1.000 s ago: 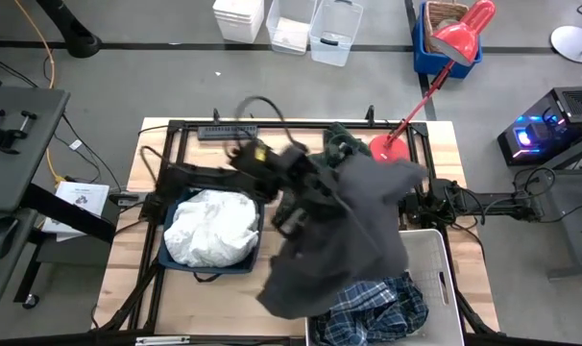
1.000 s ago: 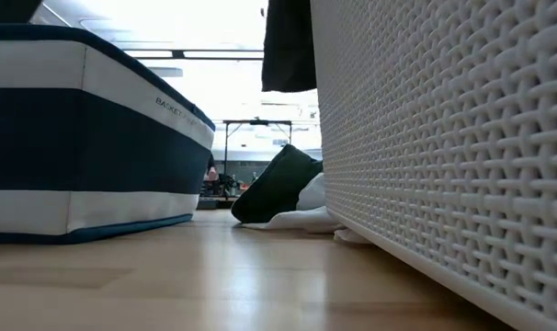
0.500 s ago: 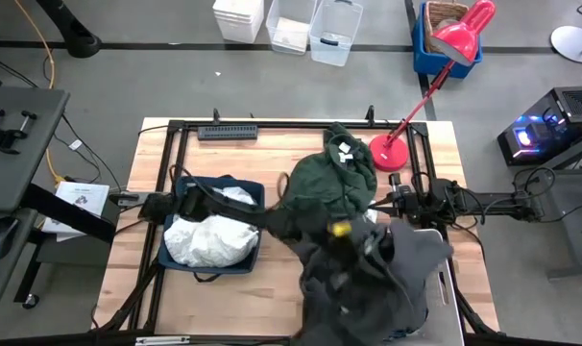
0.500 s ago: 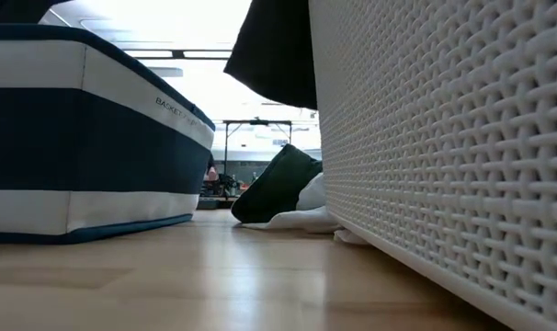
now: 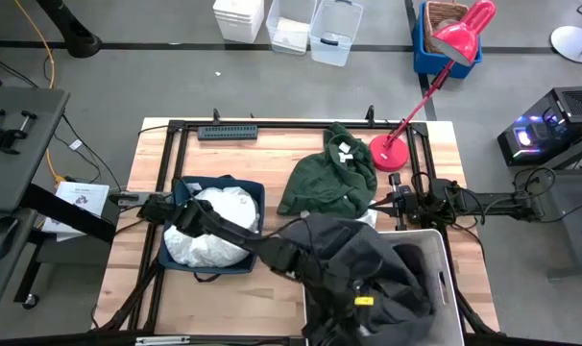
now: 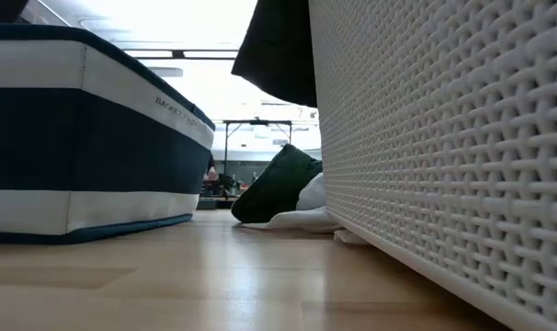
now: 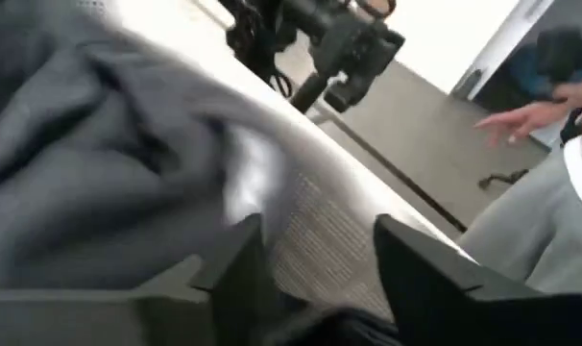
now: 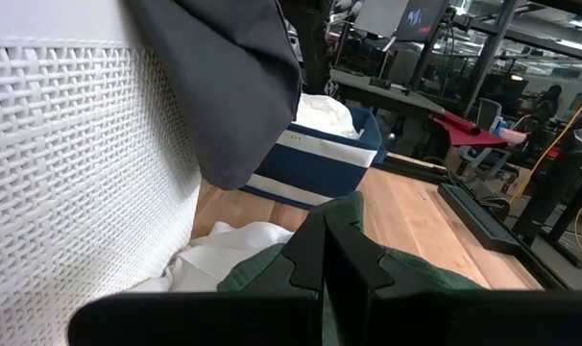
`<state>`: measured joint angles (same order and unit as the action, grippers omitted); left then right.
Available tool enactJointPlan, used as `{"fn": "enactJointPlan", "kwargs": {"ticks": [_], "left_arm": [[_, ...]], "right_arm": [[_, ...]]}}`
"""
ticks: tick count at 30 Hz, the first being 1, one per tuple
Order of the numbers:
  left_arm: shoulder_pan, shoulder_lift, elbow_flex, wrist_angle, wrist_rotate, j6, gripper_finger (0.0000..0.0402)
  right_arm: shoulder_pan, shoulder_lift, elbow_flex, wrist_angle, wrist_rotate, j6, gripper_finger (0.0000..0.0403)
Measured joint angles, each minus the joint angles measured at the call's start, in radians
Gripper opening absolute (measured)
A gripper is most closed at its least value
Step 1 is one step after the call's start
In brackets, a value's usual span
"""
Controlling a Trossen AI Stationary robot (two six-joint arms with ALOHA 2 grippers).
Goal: Sort clothes
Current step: Put the gray shorts into the white laundry bin
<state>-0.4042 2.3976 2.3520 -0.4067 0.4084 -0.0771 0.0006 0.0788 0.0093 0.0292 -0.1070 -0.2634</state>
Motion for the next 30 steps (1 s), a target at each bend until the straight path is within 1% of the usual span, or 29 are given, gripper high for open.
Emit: {"fn": "enactJointPlan", "kwargs": {"ticks": [2, 4, 7, 8, 10, 11, 14, 16, 18, 20, 22, 24, 27, 30], "left_arm": [[-0.01, -0.024, -0.002, 0.003, 0.004, 0.001, 0.0217], [-0.016, -0.07, 0.0, 0.011, 0.021, 0.023, 0.0236], [-0.019, -0.164, 0.001, 0.017, 0.019, 0.081, 0.0245], [-0.017, -0.2, 0.003, 0.005, 0.004, 0.109, 0.0245], [-0.009, -0.258, 0.003, -0.074, -0.072, 0.164, 0.0244], [-0.003, -0.288, 0.002, -0.132, -0.135, 0.192, 0.0243], [0.039, -0.352, 0.001, -0.346, -0.282, 0.231, 0.0241], [0.08, -0.373, 0.0, -0.477, -0.319, 0.192, 0.0241], [0.117, -0.378, -0.002, -0.588, -0.329, 0.136, 0.0241], [0.136, -0.389, -0.032, -0.632, -0.332, 0.1, 0.0241], [0.131, -0.422, -0.094, -0.623, -0.34, 0.082, 0.0241], [0.103, -0.476, -0.179, -0.575, -0.381, 0.071, 0.0241], [0.044, -0.594, -0.357, -0.48, -0.543, 0.047, 0.024], [-0.01, -0.736, -0.616, -0.328, -0.715, -0.016, 0.024]], "right_arm": [[0.0, 0.0, 0.0, 0.0, 0.0, 0.0, 0.0], [0.0, 0.0, 0.0, 0.0, 0.0, 0.0, 0.0], [0.0, 0.0, 0.0, 0.0, 0.0, 0.0, 0.0], [0.0, 0.0, 0.0, 0.0, 0.0, 0.0, 0.0], [0.0, 0.0, 0.0, 0.0, 0.0, 0.0, 0.0], [0.0, 0.0, 0.0, 0.0, 0.0, 0.0, 0.0], [0.0, 0.0, 0.0, 0.0, 0.0, 0.0, 0.0], [0.0, 0.0, 0.0, 0.0, 0.001, 0.0, 0.0], [0.0, 0.0, 0.0, 0.0, 0.001, 0.0, 0.0], [0.0, 0.0, 0.0, 0.0, 0.001, 0.0, 0.0], [0.0, 0.0, 0.0, 0.0, 0.001, 0.0, 0.0], [0.0, 0.0, 0.0, 0.0, 0.002, 0.0, 0.0], [0.0, 0.0, 0.0, 0.0, 0.002, 0.0, 0.0], [0.0, 0.0, 0.0, 0.0, 0.002, 0.0, 0.0]]}}
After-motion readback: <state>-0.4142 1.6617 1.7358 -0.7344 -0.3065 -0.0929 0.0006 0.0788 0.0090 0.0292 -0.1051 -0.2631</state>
